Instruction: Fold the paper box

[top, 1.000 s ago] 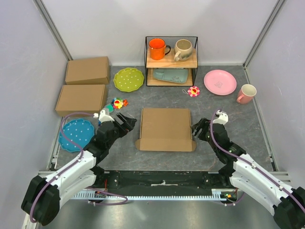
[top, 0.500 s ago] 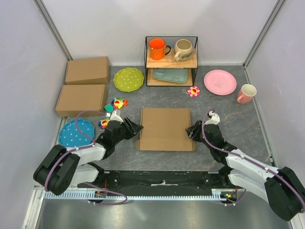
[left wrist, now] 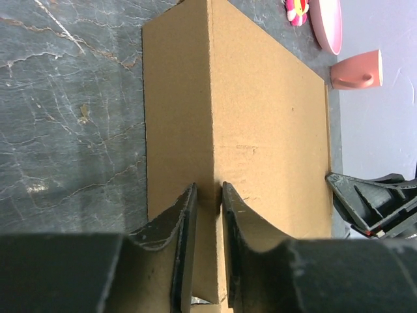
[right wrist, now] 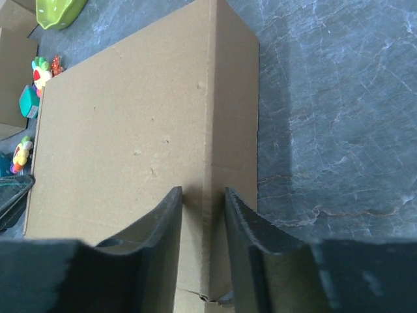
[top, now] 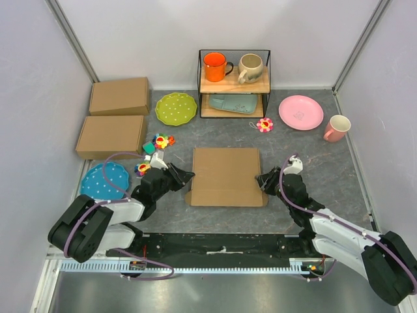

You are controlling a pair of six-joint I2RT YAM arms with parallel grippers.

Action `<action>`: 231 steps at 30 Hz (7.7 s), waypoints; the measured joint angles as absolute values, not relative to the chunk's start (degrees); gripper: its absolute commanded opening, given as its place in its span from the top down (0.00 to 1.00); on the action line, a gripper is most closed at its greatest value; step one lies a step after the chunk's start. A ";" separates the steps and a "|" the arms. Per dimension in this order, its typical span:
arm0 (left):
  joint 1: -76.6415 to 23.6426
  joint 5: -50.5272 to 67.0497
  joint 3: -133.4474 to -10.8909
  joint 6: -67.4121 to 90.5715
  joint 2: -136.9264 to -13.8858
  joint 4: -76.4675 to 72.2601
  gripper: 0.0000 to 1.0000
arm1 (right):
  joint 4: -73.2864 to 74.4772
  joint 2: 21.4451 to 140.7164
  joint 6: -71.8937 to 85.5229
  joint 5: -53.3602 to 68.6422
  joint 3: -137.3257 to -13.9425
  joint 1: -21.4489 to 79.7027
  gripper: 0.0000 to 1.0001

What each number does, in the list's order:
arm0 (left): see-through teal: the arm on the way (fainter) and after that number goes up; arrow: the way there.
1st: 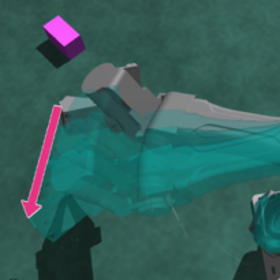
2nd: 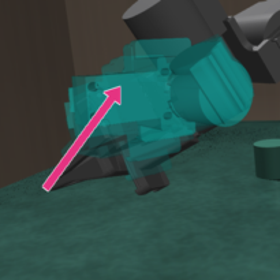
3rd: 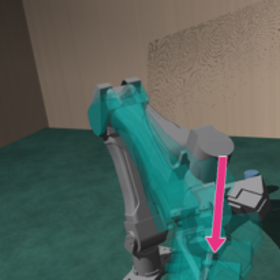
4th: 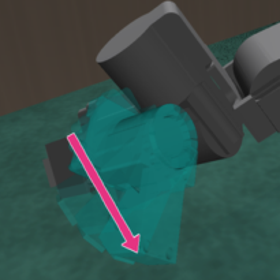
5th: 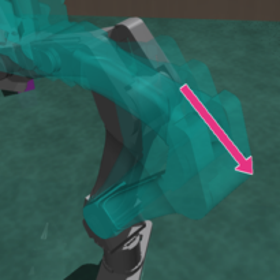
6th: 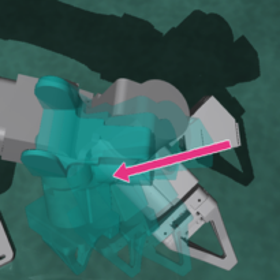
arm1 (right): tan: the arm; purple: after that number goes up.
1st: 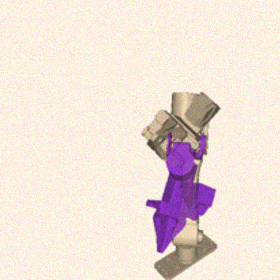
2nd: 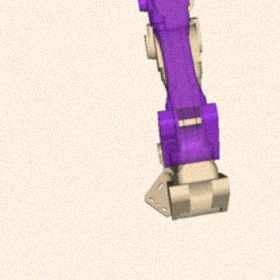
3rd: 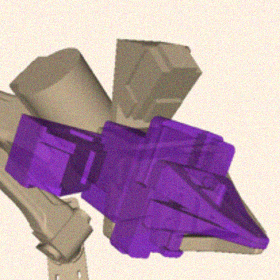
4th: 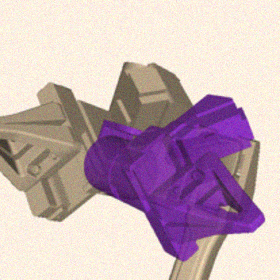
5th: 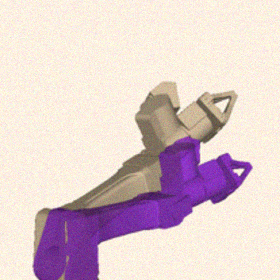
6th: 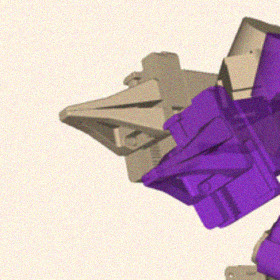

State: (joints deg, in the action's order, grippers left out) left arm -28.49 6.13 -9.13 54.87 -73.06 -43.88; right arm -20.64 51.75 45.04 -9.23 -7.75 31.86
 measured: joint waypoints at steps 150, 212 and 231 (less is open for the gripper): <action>-28.10 11.07 -36.03 55.92 -51.57 13.50 0.98 | 32.16 51.31 40.71 -4.69 -46.92 25.10 0.95; -22.63 16.16 -49.89 44.91 -68.29 26.52 0.63 | 35.68 60.64 29.71 -15.97 -53.80 24.05 0.42; -17.52 7.01 -49.04 39.31 -58.61 32.99 0.52 | 41.60 51.35 26.11 -23.66 -57.19 22.63 0.36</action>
State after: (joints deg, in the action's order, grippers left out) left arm -17.52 7.01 -49.04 39.31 -58.61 32.99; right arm 41.60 51.35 26.11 -23.66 -57.19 22.63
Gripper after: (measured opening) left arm 0.478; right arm 0.645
